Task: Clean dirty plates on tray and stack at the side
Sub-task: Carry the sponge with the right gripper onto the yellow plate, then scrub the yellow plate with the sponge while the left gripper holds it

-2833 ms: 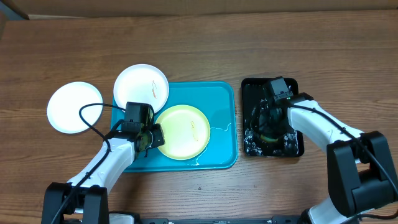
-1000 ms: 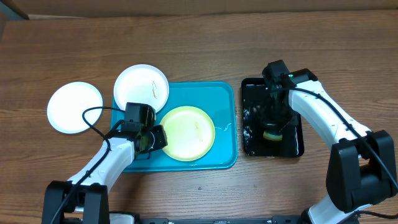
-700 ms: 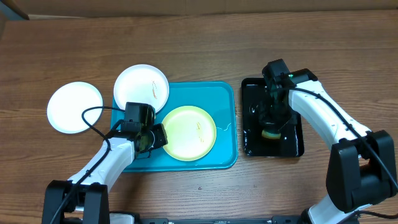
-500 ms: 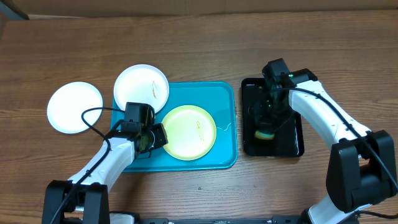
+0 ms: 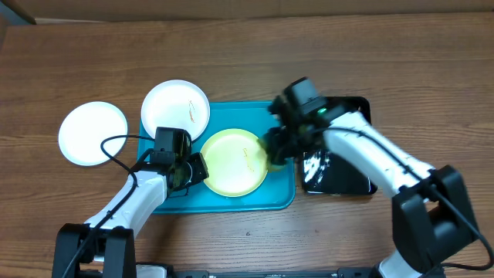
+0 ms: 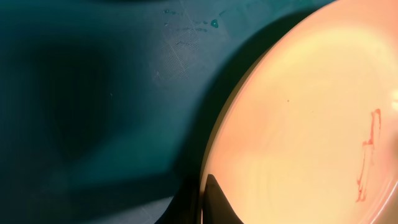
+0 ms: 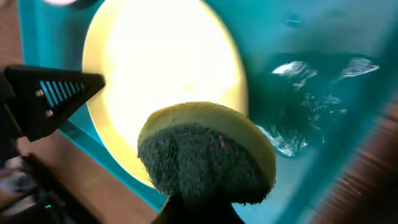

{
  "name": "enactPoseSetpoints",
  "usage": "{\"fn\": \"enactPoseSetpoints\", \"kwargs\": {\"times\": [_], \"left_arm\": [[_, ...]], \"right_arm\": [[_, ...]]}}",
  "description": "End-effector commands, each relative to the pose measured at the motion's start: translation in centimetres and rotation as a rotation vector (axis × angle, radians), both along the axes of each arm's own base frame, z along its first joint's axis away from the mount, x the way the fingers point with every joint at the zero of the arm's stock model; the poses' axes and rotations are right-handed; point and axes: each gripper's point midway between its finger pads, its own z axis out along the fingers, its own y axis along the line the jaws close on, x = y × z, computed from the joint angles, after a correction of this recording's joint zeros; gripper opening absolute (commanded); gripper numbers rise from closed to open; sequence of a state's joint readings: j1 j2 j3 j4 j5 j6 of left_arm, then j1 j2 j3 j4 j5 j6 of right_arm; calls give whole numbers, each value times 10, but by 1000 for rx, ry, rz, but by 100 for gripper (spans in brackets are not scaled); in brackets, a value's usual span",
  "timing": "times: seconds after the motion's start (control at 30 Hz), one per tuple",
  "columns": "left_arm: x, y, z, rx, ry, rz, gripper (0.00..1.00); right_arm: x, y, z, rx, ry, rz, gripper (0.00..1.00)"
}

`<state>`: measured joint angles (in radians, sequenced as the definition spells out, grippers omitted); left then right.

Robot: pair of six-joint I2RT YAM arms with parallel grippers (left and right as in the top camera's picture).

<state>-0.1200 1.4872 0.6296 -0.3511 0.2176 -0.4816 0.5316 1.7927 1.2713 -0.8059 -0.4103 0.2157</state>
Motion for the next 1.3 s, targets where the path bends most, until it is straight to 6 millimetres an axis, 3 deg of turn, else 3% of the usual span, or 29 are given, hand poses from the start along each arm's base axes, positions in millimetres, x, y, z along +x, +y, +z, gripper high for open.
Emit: {"fn": "enactPoseSetpoints", "kwargs": {"times": [0.0, 0.23, 0.5, 0.57, 0.6, 0.67, 0.73, 0.9, 1.07, 1.27], "left_arm": [[-10, -2, -10, -12, 45, 9, 4], [-10, -2, -10, -12, 45, 9, 5], [-10, -2, -10, -12, 45, 9, 4], [-10, -2, -10, -12, 45, 9, 4], [-10, -2, -10, -12, 45, 9, 4], [-10, -2, -10, -12, 45, 9, 4], [-10, -2, -10, -12, 45, 9, 4], [-10, -2, -10, -12, 46, 9, 4], [-10, -2, -10, -12, 46, 9, 4], [-11, -2, -10, -11, 50, 9, 4]], "right_arm": [[6, 2, -6, -139, -104, -55, 4], [15, 26, -7, -229, -298, -28, 4], [18, 35, -30, -250, -298, -12, 4], [17, 35, -37, -258, -284, -8, 15], [16, 35, -39, -260, -283, -7, 31], [17, 36, -39, -261, -285, -6, 51], [17, 35, -39, -261, -286, -7, 59], [16, 35, -39, -265, -283, -4, 54], [23, 34, -44, -290, -314, -18, 30], [17, 34, -64, -321, -280, 2, 23]]}}
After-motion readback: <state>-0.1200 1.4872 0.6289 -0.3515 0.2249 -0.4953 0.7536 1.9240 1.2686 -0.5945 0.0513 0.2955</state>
